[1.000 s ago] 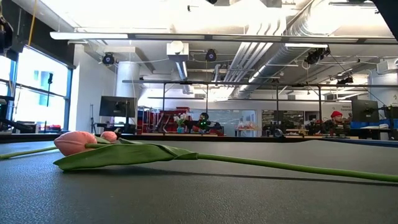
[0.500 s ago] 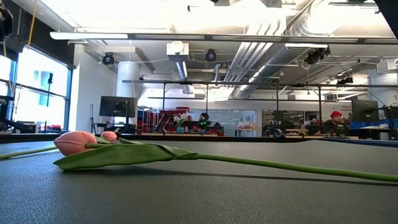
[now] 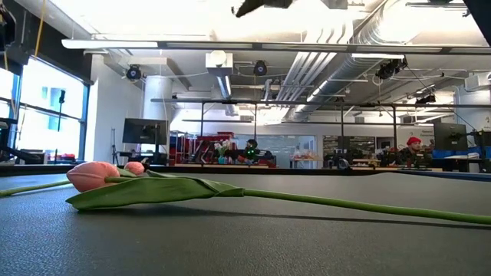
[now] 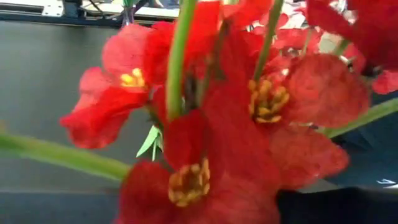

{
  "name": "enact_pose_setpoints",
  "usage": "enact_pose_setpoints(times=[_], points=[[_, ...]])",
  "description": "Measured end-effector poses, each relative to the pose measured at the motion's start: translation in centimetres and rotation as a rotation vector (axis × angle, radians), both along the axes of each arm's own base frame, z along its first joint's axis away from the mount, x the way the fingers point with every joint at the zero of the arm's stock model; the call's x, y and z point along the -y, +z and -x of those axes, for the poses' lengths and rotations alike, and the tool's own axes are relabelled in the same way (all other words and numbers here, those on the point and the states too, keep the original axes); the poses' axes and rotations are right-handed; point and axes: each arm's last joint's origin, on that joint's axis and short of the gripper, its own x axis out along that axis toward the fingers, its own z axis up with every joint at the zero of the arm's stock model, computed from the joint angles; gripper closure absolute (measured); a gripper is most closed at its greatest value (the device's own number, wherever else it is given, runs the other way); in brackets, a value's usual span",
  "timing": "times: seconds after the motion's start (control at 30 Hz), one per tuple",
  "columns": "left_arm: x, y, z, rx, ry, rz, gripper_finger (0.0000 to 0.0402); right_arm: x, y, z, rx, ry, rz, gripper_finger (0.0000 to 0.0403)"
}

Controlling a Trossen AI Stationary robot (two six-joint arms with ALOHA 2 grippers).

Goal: Sort flowers into vase by color
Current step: Put the red flower into the green vase

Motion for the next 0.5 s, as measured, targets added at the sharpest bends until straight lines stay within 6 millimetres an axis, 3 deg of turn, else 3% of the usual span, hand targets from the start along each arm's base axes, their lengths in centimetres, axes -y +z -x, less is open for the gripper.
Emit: enact_pose_setpoints(times=[0.17, 0.27, 0.5], points=[[-0.1, 0.2, 0.1, 0.008, -0.004, 0.012, 0.0199, -0.6, 0.1, 0.0, 0.005, 0.054, 0.001, 0.0112], [-0.5, 0.6, 0.4, 0.035, -0.007, 0.045, 0.018, -1.2, -0.4, 0.1, -0.021, 0.143, -0.019, 0.0121], [-2.5, 2.9, 2.0, 0.132, -0.008, 0.131, 0.0174, -3.1, -6.1, -2.3, -0.098, 0.33, -0.081, 0.0125]])
